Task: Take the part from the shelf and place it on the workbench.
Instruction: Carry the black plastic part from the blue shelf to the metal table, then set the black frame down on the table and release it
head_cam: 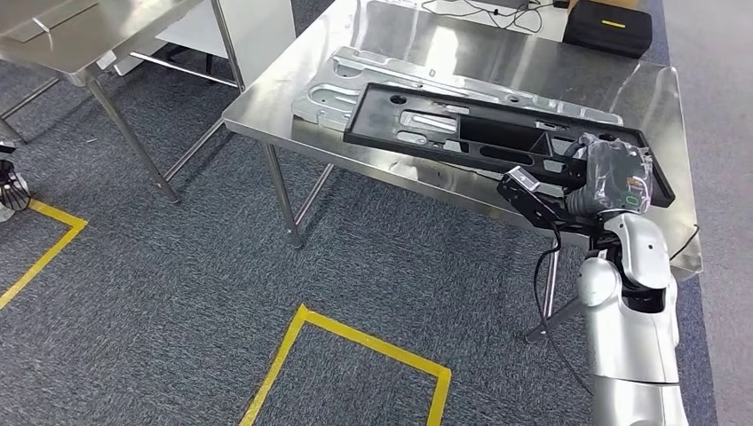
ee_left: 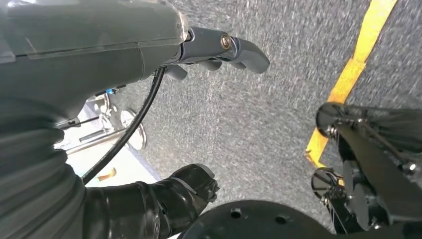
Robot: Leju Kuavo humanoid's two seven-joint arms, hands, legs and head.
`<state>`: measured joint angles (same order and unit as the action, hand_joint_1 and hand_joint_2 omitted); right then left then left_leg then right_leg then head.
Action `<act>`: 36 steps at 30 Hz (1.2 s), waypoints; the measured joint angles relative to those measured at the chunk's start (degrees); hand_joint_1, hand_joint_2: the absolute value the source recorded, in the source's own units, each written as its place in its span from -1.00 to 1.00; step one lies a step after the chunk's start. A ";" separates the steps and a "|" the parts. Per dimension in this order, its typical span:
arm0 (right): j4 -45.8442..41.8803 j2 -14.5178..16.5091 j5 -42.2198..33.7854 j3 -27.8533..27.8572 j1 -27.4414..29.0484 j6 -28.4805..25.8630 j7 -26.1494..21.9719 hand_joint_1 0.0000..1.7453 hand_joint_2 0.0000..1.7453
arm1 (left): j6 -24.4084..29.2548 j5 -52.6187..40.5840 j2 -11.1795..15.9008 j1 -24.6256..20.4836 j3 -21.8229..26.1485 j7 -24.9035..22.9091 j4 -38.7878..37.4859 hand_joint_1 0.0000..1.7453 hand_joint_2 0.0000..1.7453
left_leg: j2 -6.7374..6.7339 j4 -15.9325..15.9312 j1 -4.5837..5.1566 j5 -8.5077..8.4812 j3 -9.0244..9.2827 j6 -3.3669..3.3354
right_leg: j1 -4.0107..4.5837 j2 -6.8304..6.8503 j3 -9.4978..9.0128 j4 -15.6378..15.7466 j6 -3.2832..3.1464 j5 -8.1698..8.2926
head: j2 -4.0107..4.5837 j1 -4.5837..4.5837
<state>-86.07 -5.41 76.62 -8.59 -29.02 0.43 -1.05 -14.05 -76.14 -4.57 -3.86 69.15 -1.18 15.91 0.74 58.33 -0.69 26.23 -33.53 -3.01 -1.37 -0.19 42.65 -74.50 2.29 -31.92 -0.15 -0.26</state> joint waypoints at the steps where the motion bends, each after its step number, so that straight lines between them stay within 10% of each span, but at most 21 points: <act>1: 0.08 0.07 0.08 0.00 0.04 -0.01 0.00 1.00 1.00 | 0.00 -0.02 -0.01 0.02 0.02 0.00 0.00 -1.00 1.00 | -0.14 0.03 -0.01 0.10 0.12 0.09 | -0.09 0.07 -0.89 1.92 0.04 1.63 | 0.00 0.00; 4: 0.16 0.32 0.24 -0.02 -0.05 -0.06 -0.06 1.00 1.00 | 0.00 -0.07 -0.04 -0.01 0.02 0.00 0.00 -1.00 1.00 | -0.44 0.09 0.13 0.47 0.50 0.62 | 0.18 0.64 -6.40 12.89 -0.55 6.45 | 0.00 0.01; 7: 0.21 0.51 0.36 -0.04 0.02 -0.14 -0.11 1.00 1.00 | 0.02 -0.14 -0.01 -0.04 0.02 0.03 0.00 -1.00 1.00 | -0.61 0.15 0.41 0.72 0.50 0.62 | 0.53 0.58 -7.52 15.67 -1.17 6.75 | 0.00 0.04; 23: 0.22 0.58 0.46 -0.04 -0.03 -0.18 -0.38 1.00 1.00 | -0.06 -0.54 0.11 0.02 0.02 0.56 0.00 -1.00 1.00 | -1.02 -2.13 -0.03 -0.28 1.78 0.49 | 0.55 0.24 -7.79 15.88 -1.33 6.63 | 0.00 0.07; 27: 0.28 0.50 0.48 -0.04 -0.10 -0.31 -0.57 1.00 1.00 | -0.11 -0.56 -0.08 -0.06 0.02 0.62 0.00 -1.00 1.00 | -1.47 -3.76 -0.87 -0.99 2.70 0.49 | 0.14 0.14 -2.94 5.46 -0.21 1.03 | 0.00 0.03; 30: 0.56 0.49 0.49 -0.04 0.14 -0.32 -0.56 1.00 1.00 | -0.11 -0.57 -0.10 0.00 0.02 0.73 0.00 -1.00 1.00 | -1.49 -3.21 -1.59 -0.46 2.71 1.24 | -1.03 0.24 -1.16 2.28 1.14 1.51 | 0.00 0.03; 33: 0.69 0.48 0.49 -0.05 0.06 -0.32 -0.58 1.00 1.00 | -0.13 -0.61 -0.10 0.06 0.04 0.99 0.03 -1.00 1.00 | -1.44 -1.38 -2.41 1.00 2.51 3.13 | -1.90 0.55 -6.15 12.45 2.36 6.20 | 0.00 -0.02; 36: 0.81 0.46 0.53 -0.07 0.07 -0.31 -0.66 1.00 1.00 | -0.21 -0.64 0.06 0.00 0.07 1.13 0.12 -1.00 1.00 | -1.36 -0.56 -2.25 1.81 2.31 4.56 | -1.53 0.10 -7.00 14.29 0.60 5.78 | 0.00 -0.01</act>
<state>-85.25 -4.95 77.15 -8.66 -28.94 0.12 -1.71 -14.26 -76.78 -4.51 -3.86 69.22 -0.05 16.03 -0.62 57.77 -2.94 28.04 -31.22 1.54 -2.89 -0.10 35.65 -60.21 2.88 -26.14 -0.15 -0.27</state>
